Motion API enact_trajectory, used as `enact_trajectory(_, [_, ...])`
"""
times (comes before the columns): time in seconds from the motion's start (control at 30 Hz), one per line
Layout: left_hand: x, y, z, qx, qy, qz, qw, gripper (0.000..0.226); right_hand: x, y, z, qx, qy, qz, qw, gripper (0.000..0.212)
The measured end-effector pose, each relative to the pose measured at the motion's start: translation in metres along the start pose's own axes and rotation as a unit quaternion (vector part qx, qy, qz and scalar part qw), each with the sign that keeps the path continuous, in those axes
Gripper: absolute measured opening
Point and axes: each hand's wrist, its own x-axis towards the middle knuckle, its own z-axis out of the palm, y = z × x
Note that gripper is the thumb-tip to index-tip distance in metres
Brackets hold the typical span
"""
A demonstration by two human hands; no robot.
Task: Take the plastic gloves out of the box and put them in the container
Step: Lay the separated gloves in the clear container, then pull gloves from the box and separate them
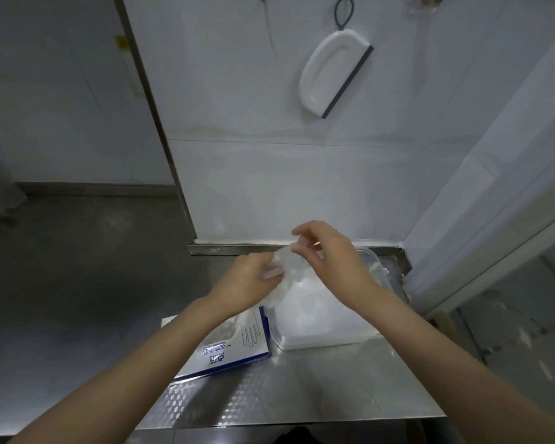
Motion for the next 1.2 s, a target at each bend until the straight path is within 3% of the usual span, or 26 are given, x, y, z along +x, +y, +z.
enact_trajectory(0.03, [0.002,0.003,0.002,-0.028,0.027,-0.011,0.999,0.022,-0.001,0.001,0.000,0.088,0.017,0.064,0.994,0.034])
enact_trajectory(0.1, [0.005,0.008,0.005,-0.074,0.070,-0.024,0.995,0.020,-0.006,0.004,0.004,0.180,-0.038,0.171,0.968,0.049])
enact_trajectory(0.2, [0.008,0.017,0.012,-0.192,0.062,-0.021,0.979,0.016,-0.011,0.015,0.013,0.267,-0.108,0.188,0.939,0.035])
enact_trajectory(0.33, [0.007,0.015,0.018,-0.255,0.051,-0.065,0.963,0.007,-0.009,0.030,0.008,0.354,-0.011,0.259,0.899,0.010])
enact_trajectory(0.5, [0.008,-0.014,0.016,-0.184,-0.011,-0.159,0.970,0.013,-0.004,0.047,-0.012,0.301,0.068,0.276,0.910,0.015])
enact_trajectory(0.6, [0.014,-0.012,0.010,-0.183,0.056,-0.169,0.967,0.017,-0.003,0.052,-0.021,0.252,0.064,0.250,0.933,0.009])
enact_trajectory(0.73, [0.022,0.026,0.005,-0.195,-0.016,-0.067,0.978,0.075,-0.003,0.046,-0.026,0.230,-0.012,0.204,0.952,0.005])
enact_trajectory(0.77, [0.024,0.035,0.007,-0.155,-0.031,-0.038,0.987,0.074,-0.003,0.043,-0.027,0.234,-0.028,0.194,0.952,0.005])
enact_trajectory(0.83, [0.033,0.045,0.011,-0.052,-0.023,0.018,0.998,0.039,-0.004,0.041,-0.028,0.211,-0.071,0.178,0.959,0.010])
enact_trajectory(0.9, [0.043,0.046,0.011,-0.031,0.000,0.044,0.999,0.008,-0.005,0.044,-0.032,0.153,-0.119,0.171,0.966,0.018])
enact_trajectory(0.97, [0.052,0.043,0.007,-0.030,0.020,0.045,0.998,0.005,-0.003,0.054,-0.039,0.107,-0.133,0.171,0.970,0.025])
enact_trajectory(1.1, [0.064,0.044,-0.009,-0.026,0.099,0.051,0.993,0.001,0.004,0.065,-0.060,0.092,-0.040,0.159,0.982,0.032])
enact_trajectory(1.2, [0.063,0.054,-0.017,-0.083,0.191,0.109,0.972,0.010,0.006,0.058,-0.073,0.102,0.079,0.084,0.988,0.032])
